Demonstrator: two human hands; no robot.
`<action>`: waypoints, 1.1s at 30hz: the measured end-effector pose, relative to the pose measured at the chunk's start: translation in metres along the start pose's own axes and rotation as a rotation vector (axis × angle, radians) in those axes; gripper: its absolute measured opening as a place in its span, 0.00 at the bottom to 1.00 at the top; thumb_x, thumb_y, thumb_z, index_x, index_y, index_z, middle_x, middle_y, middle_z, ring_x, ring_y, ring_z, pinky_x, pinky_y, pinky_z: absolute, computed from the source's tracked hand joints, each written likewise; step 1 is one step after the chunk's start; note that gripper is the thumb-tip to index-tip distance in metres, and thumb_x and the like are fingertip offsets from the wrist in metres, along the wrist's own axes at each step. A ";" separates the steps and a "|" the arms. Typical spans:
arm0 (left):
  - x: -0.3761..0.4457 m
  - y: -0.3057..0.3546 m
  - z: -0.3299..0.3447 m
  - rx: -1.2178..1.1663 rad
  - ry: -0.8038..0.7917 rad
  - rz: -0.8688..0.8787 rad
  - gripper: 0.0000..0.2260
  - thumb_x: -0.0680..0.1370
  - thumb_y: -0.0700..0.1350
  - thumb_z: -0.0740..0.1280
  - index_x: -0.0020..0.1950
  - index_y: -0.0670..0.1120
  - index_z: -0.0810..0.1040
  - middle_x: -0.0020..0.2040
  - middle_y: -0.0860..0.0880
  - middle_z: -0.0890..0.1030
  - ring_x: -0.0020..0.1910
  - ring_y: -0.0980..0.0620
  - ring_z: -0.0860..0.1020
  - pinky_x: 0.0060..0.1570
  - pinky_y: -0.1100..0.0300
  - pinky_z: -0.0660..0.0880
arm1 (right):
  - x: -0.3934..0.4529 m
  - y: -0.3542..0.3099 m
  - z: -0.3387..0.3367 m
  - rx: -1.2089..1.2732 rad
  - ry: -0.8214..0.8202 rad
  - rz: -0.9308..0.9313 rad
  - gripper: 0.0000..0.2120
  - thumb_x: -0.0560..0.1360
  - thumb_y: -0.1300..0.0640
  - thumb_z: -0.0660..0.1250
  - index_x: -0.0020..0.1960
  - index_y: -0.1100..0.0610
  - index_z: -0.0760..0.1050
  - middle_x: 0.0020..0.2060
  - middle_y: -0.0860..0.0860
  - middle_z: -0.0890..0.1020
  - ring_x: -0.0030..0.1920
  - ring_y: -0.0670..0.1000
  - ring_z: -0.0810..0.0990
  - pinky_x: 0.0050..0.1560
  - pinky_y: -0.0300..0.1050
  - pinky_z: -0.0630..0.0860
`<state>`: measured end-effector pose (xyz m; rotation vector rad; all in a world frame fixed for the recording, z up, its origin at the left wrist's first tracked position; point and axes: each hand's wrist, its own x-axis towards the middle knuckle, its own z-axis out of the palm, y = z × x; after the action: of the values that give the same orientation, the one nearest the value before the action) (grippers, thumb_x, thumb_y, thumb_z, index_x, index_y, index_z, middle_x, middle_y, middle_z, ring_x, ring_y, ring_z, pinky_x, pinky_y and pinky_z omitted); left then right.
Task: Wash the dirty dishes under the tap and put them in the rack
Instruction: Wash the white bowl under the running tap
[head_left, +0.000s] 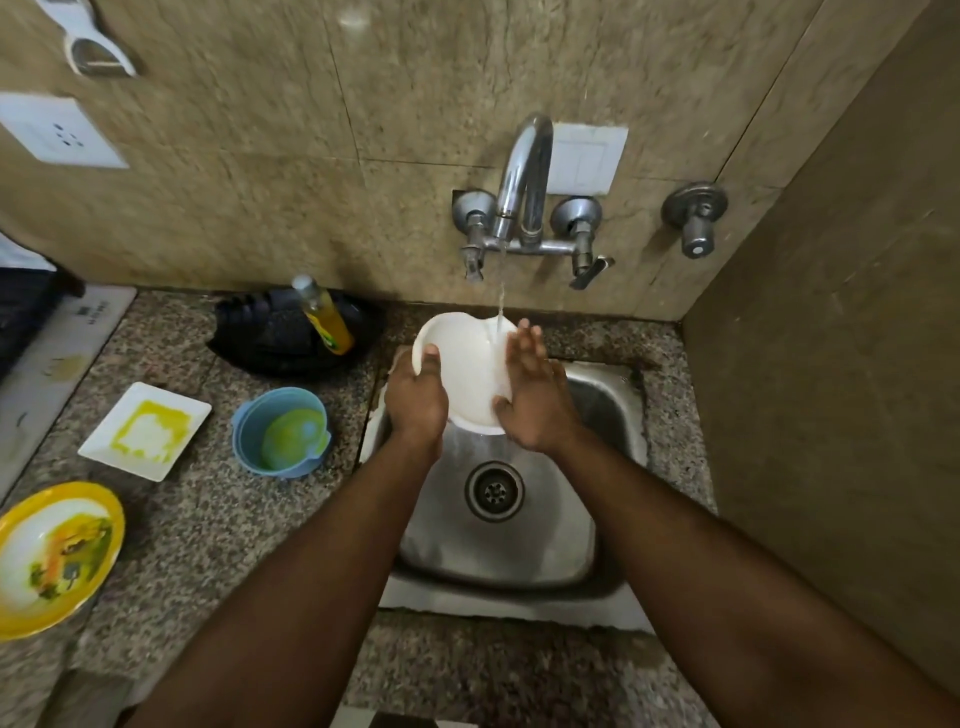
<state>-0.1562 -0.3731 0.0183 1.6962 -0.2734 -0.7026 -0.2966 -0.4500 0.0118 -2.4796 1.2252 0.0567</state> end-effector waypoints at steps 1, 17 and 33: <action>0.002 -0.002 -0.002 -0.027 -0.015 -0.052 0.25 0.75 0.61 0.65 0.68 0.49 0.79 0.60 0.46 0.84 0.57 0.44 0.83 0.60 0.41 0.81 | 0.003 0.003 0.000 0.086 0.007 0.061 0.43 0.79 0.52 0.62 0.82 0.60 0.37 0.81 0.57 0.35 0.81 0.58 0.37 0.80 0.53 0.46; 0.022 -0.008 0.030 0.159 -0.278 -0.378 0.15 0.79 0.51 0.69 0.62 0.45 0.80 0.57 0.43 0.84 0.54 0.38 0.84 0.52 0.38 0.83 | -0.009 0.011 -0.073 0.512 0.385 0.349 0.17 0.70 0.60 0.63 0.58 0.57 0.81 0.50 0.57 0.86 0.50 0.61 0.83 0.50 0.51 0.81; 0.022 0.042 0.001 0.150 -0.147 0.088 0.14 0.73 0.35 0.73 0.59 0.43 0.85 0.51 0.44 0.87 0.50 0.42 0.85 0.52 0.42 0.84 | -0.016 0.009 -0.035 0.982 0.307 0.552 0.22 0.70 0.56 0.65 0.64 0.52 0.75 0.57 0.54 0.82 0.56 0.58 0.81 0.56 0.61 0.81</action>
<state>-0.1317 -0.3957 0.0511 1.7645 -0.5121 -0.7577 -0.3182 -0.4551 0.0442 -1.3037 1.5235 -0.6391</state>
